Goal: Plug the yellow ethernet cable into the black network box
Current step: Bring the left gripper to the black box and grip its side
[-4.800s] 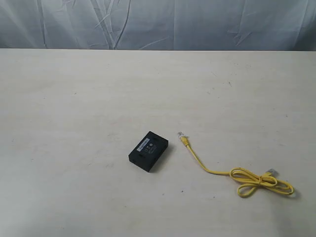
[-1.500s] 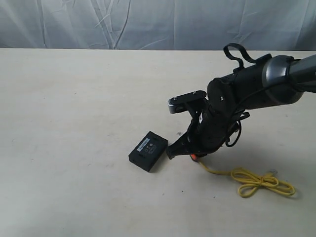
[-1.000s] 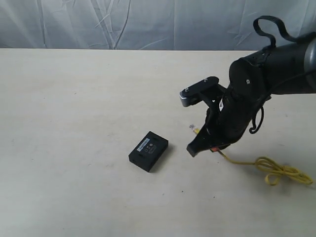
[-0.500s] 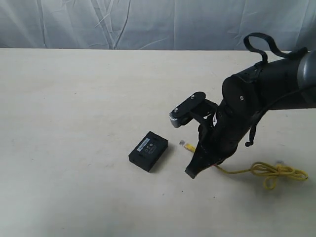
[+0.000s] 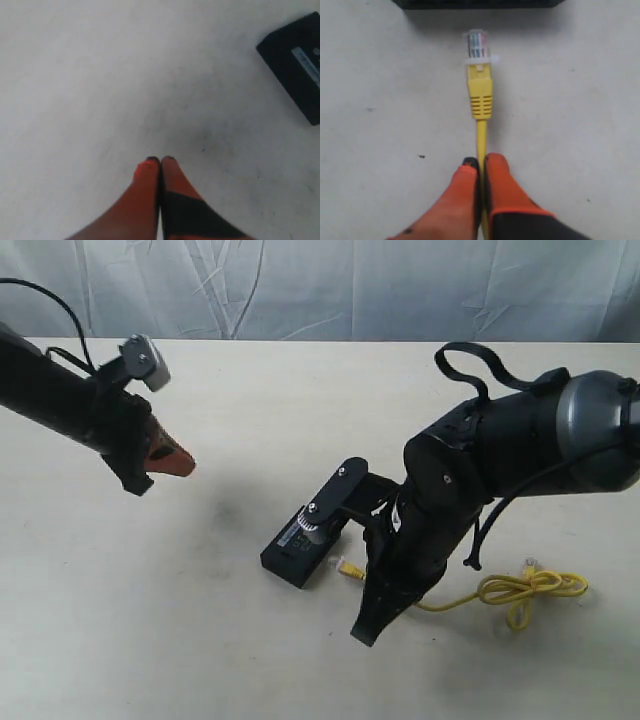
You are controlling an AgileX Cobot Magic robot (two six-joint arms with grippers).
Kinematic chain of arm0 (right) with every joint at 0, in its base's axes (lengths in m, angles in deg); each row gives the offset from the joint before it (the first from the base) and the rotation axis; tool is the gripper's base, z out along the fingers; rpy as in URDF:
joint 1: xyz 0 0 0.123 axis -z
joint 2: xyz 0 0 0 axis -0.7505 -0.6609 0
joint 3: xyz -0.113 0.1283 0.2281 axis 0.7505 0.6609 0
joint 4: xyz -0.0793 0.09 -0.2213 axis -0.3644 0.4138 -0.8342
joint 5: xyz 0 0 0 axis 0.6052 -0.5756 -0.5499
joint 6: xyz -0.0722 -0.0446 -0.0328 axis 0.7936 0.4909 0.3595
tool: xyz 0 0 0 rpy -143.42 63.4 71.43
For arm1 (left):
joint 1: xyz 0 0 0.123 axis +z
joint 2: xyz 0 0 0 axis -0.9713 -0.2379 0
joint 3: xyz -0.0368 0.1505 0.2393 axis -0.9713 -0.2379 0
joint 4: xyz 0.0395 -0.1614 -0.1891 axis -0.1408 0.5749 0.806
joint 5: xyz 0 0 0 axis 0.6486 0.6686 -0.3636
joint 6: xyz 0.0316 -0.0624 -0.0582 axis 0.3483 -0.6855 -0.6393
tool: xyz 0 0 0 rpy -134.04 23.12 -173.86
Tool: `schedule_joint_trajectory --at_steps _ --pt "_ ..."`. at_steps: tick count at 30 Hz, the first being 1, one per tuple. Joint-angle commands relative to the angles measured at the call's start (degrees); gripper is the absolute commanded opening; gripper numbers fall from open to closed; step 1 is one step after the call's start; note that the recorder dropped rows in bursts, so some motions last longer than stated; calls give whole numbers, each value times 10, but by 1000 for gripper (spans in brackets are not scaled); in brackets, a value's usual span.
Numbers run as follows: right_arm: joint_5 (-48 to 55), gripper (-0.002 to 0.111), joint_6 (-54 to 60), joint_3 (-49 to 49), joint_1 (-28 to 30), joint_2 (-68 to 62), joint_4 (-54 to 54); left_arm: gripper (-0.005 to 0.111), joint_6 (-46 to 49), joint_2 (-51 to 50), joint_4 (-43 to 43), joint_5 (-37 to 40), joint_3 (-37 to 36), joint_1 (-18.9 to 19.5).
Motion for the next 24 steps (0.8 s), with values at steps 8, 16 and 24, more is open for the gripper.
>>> schedule_joint_trajectory --at_steps 8,16,24 --pt "-16 -1 25 3 -8 -6 -9 0 213 -81 103 47 20 -78" --pt "-29 -1 25 3 -8 -7 -34 0 213 -111 113 35 20 -106" --pt "-47 -1 25 3 -8 -38 -45 0 213 -111 93 65 20 -108"
